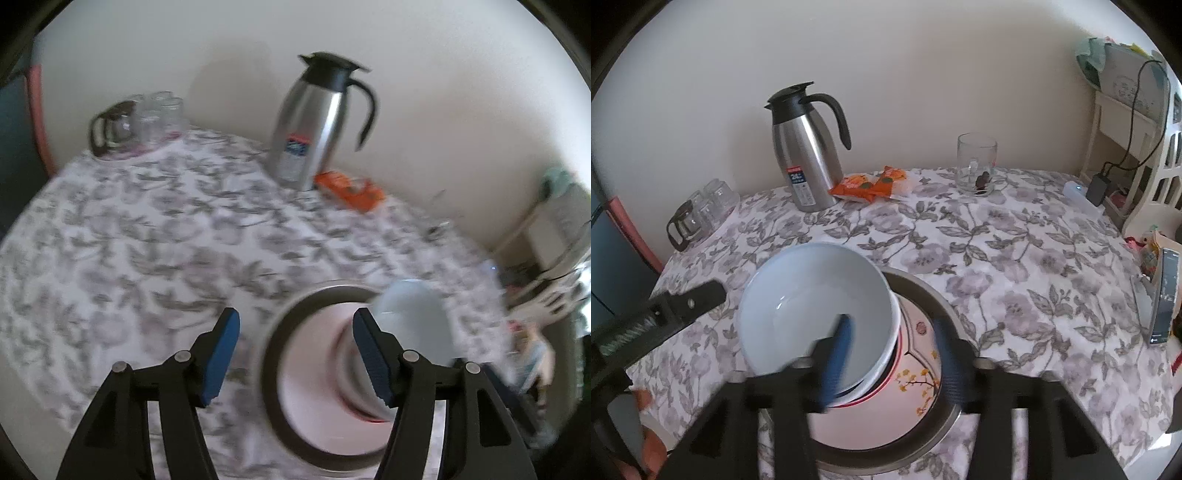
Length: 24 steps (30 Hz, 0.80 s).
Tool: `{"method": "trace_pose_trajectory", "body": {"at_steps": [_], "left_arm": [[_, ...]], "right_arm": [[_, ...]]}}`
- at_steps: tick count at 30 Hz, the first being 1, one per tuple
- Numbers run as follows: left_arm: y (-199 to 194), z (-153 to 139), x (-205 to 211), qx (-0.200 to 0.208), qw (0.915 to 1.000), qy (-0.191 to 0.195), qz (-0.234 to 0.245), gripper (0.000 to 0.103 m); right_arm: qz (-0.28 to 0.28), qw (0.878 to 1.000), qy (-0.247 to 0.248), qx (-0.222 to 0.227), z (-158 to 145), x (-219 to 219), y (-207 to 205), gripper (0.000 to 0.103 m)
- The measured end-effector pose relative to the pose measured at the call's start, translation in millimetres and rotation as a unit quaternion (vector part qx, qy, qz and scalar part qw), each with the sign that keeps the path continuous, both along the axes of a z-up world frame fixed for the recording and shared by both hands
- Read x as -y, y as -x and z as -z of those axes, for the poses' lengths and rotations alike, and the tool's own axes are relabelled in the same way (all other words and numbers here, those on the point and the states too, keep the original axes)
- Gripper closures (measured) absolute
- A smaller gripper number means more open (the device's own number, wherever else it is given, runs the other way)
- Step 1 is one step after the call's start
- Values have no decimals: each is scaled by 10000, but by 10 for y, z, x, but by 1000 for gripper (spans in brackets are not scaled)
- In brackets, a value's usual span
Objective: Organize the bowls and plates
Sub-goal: 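Open both tools to release the pale blue bowl and pull back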
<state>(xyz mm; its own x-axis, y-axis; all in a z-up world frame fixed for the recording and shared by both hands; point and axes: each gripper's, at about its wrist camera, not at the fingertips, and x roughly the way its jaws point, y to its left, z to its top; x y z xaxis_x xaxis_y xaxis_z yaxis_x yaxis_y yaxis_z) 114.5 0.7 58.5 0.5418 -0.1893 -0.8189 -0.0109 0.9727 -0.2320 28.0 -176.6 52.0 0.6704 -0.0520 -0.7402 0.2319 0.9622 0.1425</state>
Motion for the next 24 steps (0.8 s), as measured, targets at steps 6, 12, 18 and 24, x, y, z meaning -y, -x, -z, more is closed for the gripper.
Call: {"method": "trace_pose_trajectory", "body": {"at_steps": [6, 12, 18, 24], "left_arm": [[-73, 194, -99, -300, 9990, -252, -224, 20], [-62, 204, -130, -186, 9984, -410, -338, 13], [-42, 251, -150, -304, 9980, -456, -307, 4], [66, 251, -176, -277, 9984, -423, -233, 4]], "right_arm": [[81, 10000, 33, -25, 29, 39, -11, 28], [118, 9999, 77, -46, 62, 77, -6, 4], [199, 9997, 97, -59, 81, 114, 31, 0], [187, 9997, 159, -22, 67, 102, 99, 0]]}}
